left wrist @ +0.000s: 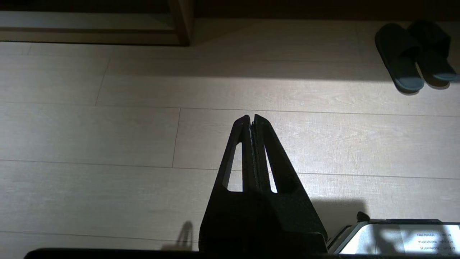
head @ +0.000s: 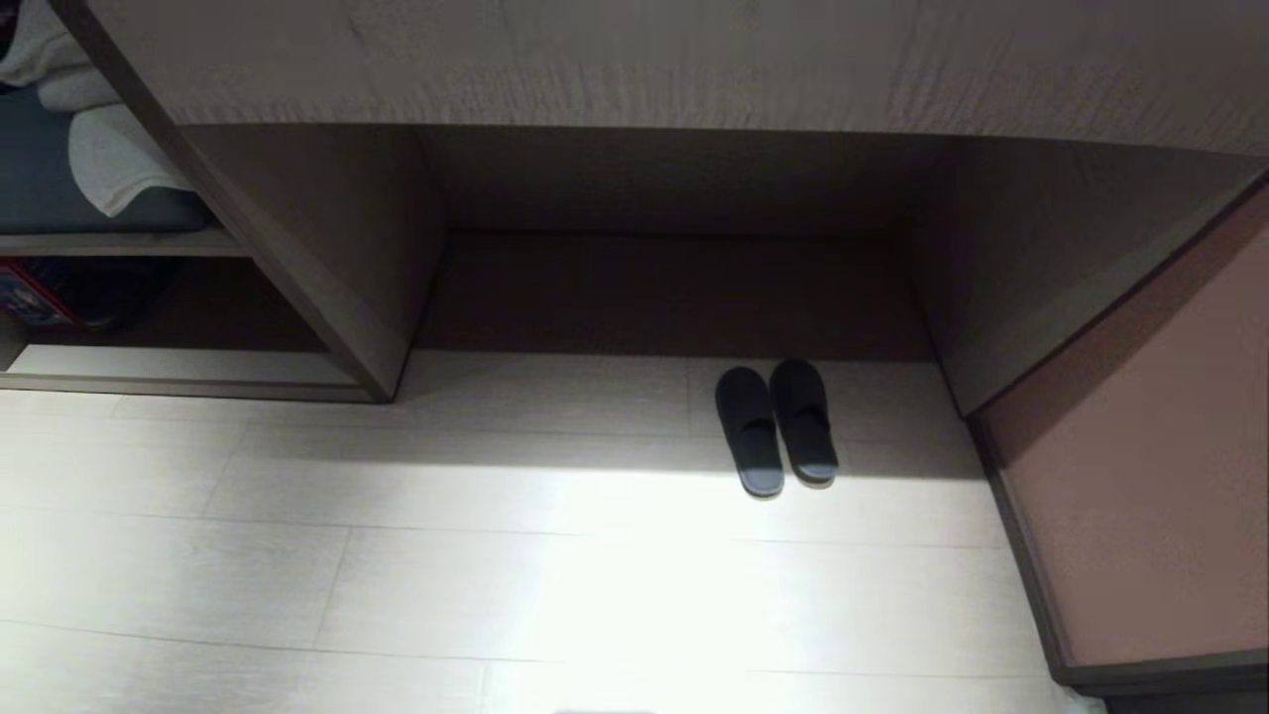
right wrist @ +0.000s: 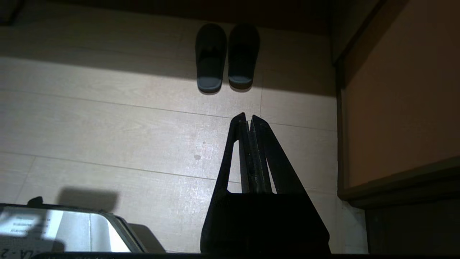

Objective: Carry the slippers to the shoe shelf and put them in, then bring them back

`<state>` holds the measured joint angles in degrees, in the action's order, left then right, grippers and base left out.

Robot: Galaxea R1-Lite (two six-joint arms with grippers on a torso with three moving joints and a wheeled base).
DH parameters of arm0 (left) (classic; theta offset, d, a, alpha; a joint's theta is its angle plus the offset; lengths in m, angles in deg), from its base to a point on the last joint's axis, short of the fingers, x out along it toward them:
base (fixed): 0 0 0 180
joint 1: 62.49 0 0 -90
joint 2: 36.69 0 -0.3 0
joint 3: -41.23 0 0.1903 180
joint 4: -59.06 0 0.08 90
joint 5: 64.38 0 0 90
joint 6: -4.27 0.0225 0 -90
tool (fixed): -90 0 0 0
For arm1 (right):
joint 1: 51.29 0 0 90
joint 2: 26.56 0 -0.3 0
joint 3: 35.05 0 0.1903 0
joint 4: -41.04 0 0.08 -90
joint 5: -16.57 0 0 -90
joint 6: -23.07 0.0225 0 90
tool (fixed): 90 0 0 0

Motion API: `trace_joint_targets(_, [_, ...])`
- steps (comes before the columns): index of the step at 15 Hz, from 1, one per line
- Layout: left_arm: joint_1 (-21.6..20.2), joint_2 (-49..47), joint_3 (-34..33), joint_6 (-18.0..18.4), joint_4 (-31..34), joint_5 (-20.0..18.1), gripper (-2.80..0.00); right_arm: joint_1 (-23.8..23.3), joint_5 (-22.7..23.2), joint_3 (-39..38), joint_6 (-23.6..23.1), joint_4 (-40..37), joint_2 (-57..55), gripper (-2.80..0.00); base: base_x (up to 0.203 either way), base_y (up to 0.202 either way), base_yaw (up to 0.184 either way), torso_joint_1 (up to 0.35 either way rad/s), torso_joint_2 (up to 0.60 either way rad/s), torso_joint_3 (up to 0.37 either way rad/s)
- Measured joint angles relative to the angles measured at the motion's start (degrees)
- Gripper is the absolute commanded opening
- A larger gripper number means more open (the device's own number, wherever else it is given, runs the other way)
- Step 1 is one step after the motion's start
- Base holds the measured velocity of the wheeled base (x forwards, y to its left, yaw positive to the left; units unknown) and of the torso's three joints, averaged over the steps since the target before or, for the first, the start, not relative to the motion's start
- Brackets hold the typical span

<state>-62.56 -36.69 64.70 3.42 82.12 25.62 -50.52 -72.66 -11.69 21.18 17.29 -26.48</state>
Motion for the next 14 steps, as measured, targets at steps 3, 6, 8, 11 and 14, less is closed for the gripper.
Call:
trace_joint_targets(3, [0.0, 0.0, 0.0, 0.0, 0.0, 0.0, -2.8, 0.0, 0.0, 0.0, 0.0, -0.1, 0.0, -2.8, 0.0, 0.0, 0.0, 0.004, 0.0, 0.2])
trace_joint_targets(6, [0.0, 0.0, 0.0, 0.0, 0.0, 0.0, -2.8, 0.0, 0.0, 0.0, 0.0, -0.1, 0.0, -2.8, 0.0, 0.0, 0.0, 0.004, 0.0, 0.199])
trace_joint_targets(8, [0.0, 0.0, 0.0, 0.0, 0.0, 0.0, -2.8, 0.0, 0.0, 0.0, 0.0, -0.1, 0.0, -2.8, 0.0, 0.0, 0.0, 0.0, 0.0, 0.206])
trace_joint_targets(11, [0.0, 0.0, 0.0, 0.0, 0.0, 0.0, -2.8, 0.0, 0.0, 0.0, 0.0, -0.1, 0.0, -2.8, 0.0, 0.0, 0.0, 0.002, 0.0, 0.204])
trace_joint_targets(14, [0.0, 0.0, 0.0, 0.0, 0.0, 0.1, -2.8, 0.0, 0.0, 0.0, 0.0, -0.1, 0.0, -2.8, 0.0, 0.0, 0.0, 0.0, 0.0, 0.201])
